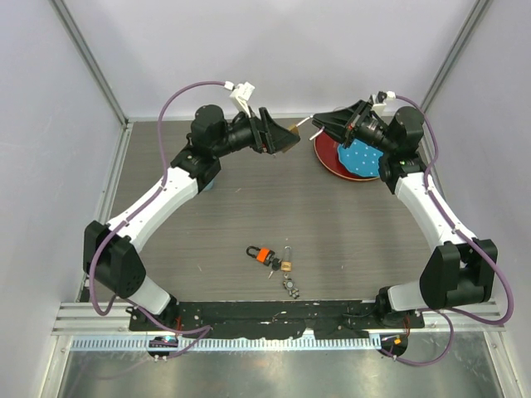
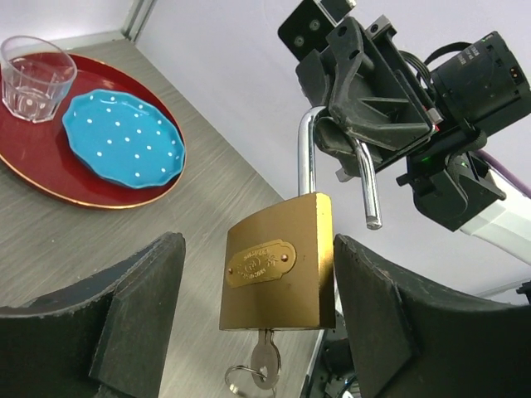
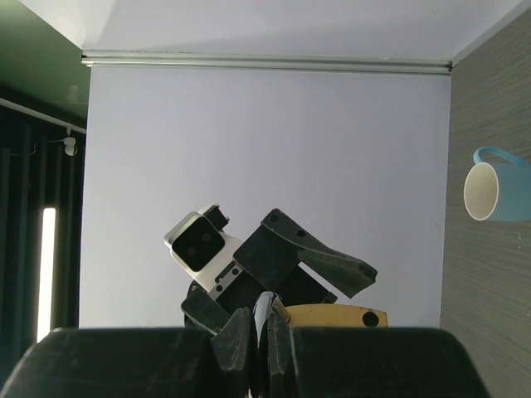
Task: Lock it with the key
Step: Lock the lock.
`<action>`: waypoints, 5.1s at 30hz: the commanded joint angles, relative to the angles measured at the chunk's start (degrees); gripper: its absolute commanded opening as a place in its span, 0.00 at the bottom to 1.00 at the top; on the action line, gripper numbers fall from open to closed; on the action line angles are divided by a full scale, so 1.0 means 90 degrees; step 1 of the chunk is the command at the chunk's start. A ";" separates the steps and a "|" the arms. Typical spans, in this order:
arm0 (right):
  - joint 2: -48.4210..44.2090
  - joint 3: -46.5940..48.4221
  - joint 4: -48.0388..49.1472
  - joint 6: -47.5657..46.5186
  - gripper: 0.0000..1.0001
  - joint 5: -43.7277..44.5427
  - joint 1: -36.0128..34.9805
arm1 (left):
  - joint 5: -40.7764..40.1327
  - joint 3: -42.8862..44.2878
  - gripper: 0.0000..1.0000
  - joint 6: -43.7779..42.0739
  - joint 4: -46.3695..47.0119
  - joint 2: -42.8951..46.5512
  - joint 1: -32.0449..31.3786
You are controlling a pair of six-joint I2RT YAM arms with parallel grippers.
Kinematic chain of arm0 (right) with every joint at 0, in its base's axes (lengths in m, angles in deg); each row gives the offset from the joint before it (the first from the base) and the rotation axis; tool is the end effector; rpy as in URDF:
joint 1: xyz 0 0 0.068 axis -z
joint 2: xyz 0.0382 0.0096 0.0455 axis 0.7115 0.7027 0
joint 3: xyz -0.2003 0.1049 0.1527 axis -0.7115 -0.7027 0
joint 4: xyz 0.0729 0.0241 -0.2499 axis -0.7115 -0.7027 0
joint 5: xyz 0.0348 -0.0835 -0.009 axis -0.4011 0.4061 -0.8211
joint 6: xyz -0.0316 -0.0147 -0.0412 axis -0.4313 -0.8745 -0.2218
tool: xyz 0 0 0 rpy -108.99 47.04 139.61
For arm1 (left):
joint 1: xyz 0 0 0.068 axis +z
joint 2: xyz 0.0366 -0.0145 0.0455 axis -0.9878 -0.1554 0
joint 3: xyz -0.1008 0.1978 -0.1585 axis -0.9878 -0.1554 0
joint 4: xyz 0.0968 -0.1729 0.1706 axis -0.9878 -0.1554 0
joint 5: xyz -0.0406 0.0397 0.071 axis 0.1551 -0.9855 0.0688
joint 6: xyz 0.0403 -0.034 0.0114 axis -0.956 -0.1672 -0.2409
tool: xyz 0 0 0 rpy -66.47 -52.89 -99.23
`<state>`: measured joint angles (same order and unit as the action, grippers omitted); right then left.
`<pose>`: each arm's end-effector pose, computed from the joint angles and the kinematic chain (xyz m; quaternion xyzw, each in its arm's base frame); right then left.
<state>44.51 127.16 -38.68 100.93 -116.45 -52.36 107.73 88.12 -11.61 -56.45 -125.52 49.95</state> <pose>0.3159 0.0661 0.3906 0.1650 0.6488 0.7022 0.2424 0.3063 -0.2068 0.4002 0.1426 0.6921 -0.5512 0.4437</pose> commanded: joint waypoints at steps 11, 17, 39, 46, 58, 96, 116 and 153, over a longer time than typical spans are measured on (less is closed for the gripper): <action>-0.0357 -0.0016 0.1003 0.0517 0.01 0.0060 0.0056 | 0.0559 0.0202 0.11 0.0261 0.0693 -0.0310 -0.0117; -0.0357 -0.0074 0.0974 0.0332 0.01 -0.0008 0.0046 | 0.0374 0.0319 0.00 0.0135 0.0380 -0.0222 -0.0107; 0.0160 0.1009 -0.3058 -0.4404 0.68 -0.1072 0.0056 | 0.2991 0.1530 0.00 0.0956 -0.1298 -0.0779 0.0791; 0.0619 0.1848 -0.3137 -0.5049 0.76 -0.1755 -0.0061 | 0.2991 0.1657 0.00 -0.0548 -0.3786 -0.0301 0.0879; 0.0951 0.2279 -0.5714 -0.7918 0.77 -0.1493 -0.1418 | 0.4016 0.1559 0.00 -0.1135 -0.4815 0.0052 0.0850; -0.0113 0.1771 -0.2592 -0.4584 0.02 -0.0828 -0.1692 | 0.2162 0.1110 0.73 0.1295 -0.0434 0.0267 0.0889; 0.0053 0.2133 0.1003 -0.0909 0.02 -0.1180 -0.0774 | 0.1887 0.0447 0.85 0.1570 0.2382 0.0423 0.1025; -0.0025 0.1567 0.1325 -0.0538 0.01 -0.1268 -0.0765 | 0.2073 0.0905 0.56 0.1756 0.2695 -0.0241 0.0606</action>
<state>47.24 141.19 -33.72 94.83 -128.76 -59.00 125.96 93.96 5.39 -33.28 -128.72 55.61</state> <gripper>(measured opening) 0.176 0.575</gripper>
